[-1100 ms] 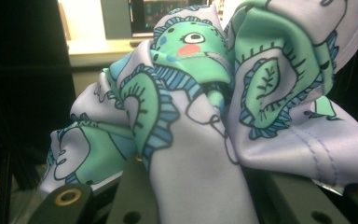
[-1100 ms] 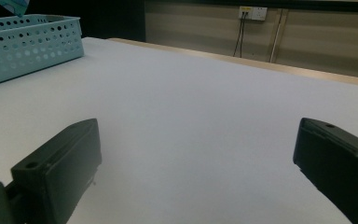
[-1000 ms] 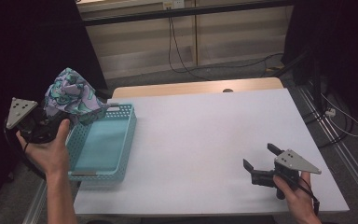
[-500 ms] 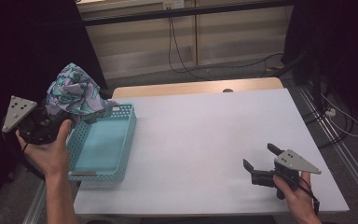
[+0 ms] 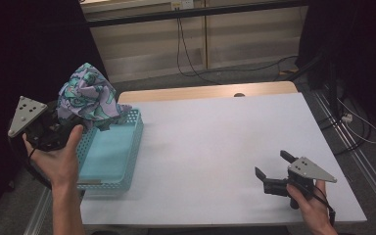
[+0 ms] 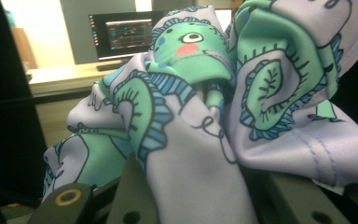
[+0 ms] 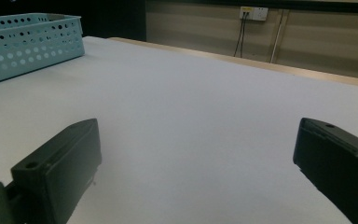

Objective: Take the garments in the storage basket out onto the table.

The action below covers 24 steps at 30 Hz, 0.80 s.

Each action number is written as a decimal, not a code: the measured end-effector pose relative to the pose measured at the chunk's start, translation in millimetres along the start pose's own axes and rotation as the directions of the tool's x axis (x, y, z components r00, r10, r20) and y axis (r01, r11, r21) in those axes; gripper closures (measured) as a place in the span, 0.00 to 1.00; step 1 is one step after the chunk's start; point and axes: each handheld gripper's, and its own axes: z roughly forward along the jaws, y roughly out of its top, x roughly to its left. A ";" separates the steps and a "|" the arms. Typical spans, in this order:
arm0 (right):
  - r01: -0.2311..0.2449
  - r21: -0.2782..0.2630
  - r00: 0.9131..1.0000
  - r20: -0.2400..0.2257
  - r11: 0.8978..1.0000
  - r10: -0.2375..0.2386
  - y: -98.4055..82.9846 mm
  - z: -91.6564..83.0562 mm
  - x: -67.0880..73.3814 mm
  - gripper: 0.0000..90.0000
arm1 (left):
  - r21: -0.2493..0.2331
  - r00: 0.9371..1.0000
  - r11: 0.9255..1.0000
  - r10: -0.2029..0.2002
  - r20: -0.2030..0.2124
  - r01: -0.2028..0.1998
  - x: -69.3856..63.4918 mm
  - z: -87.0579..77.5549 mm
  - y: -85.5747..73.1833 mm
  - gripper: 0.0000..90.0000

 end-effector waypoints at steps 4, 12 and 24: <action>0.004 -0.002 1.000 -0.003 1.000 -0.004 -0.1 -0.3 0.6 0.01 | -0.006 1.000 1.000 0.004 0.022 -0.004 -6.2 3.3 3.4 0.79; 0.001 0.001 1.000 -0.002 1.000 -0.001 -0.2 0.2 0.1 0.01 | -0.012 0.996 0.999 0.032 0.081 -0.031 -20.0 18.2 8.7 0.79; -0.003 0.001 1.000 0.001 1.000 0.003 -0.3 -1.5 -1.1 0.01 | 0.013 0.985 1.000 -0.003 0.170 0.001 -43.7 55.2 7.8 0.79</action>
